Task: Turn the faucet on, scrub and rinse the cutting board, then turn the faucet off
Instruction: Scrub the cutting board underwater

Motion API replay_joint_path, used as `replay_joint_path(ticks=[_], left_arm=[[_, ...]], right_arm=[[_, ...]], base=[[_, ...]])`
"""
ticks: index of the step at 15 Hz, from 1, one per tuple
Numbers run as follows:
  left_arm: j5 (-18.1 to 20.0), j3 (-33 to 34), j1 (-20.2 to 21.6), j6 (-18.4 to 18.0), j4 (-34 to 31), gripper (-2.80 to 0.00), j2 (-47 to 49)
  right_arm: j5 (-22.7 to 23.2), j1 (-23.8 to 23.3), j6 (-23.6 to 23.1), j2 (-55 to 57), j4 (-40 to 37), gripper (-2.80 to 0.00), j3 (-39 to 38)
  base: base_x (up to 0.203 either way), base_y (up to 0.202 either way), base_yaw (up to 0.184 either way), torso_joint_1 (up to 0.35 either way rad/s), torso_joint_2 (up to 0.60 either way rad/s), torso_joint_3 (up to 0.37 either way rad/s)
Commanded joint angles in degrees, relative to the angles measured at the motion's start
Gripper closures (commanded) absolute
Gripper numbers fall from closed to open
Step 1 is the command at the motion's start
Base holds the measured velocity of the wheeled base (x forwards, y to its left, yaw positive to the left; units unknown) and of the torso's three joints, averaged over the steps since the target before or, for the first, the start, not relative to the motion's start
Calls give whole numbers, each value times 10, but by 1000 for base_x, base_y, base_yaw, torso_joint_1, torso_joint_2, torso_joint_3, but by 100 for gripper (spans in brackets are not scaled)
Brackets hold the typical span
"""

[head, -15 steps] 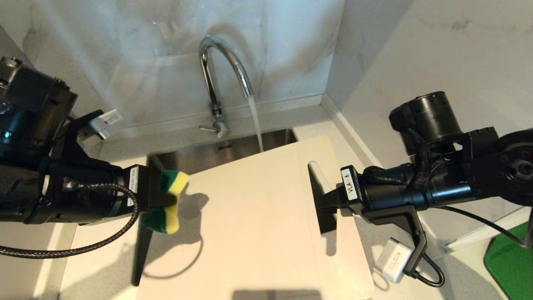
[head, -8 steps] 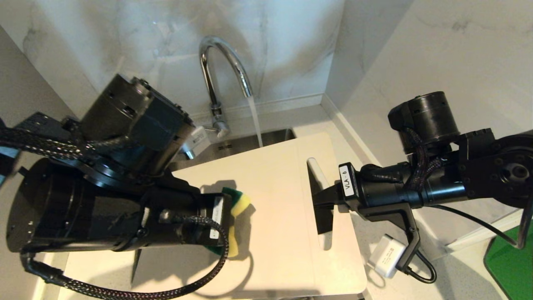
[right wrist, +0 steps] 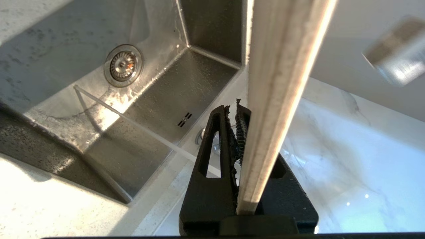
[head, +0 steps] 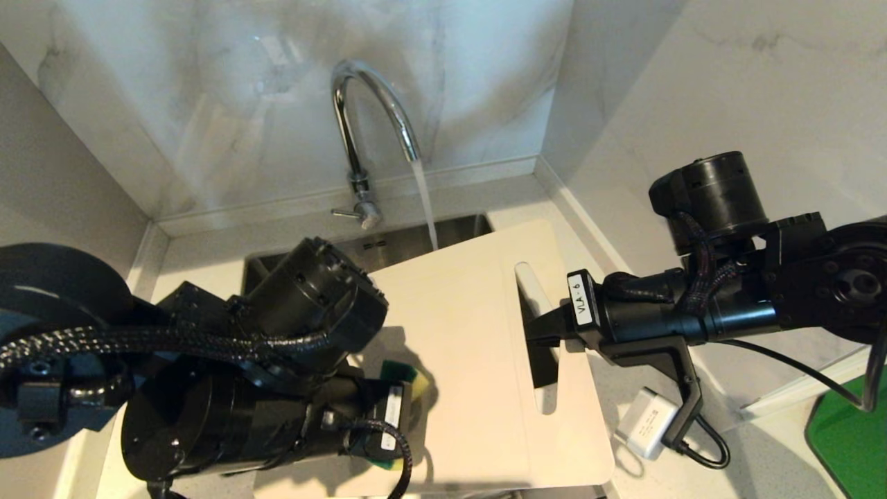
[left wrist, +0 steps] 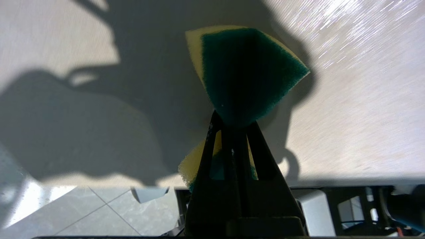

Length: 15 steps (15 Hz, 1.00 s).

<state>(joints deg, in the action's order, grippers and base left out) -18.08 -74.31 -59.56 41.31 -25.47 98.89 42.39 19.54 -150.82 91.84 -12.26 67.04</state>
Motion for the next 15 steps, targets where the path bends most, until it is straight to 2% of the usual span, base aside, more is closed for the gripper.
replay_joint_path(ticks=[1, 6, 11, 15], left_arm=[[-2, 63, 0, 8, 28, 0, -4], [-1, 175, 15, 34, 75, 0, -49], [5, 273, 97, 36, 154, 0, -66], [18, 365, 135, 35, 241, 0, -69]], right_arm=[[5, 0, -8, 0, 0, 0, 0], [5, 0, -7, -1, 0, 0, 1], [5, -1, -7, -7, 0, 0, 1], [5, -1, -6, -7, 0, 0, 0]], base=[[0, 0, 0, 0, 0, 0], [0, 0, 0, 0, 0, 0], [0, 0, 0, 0, 0, 0], [0, 0, 0, 0, 0, 0]])
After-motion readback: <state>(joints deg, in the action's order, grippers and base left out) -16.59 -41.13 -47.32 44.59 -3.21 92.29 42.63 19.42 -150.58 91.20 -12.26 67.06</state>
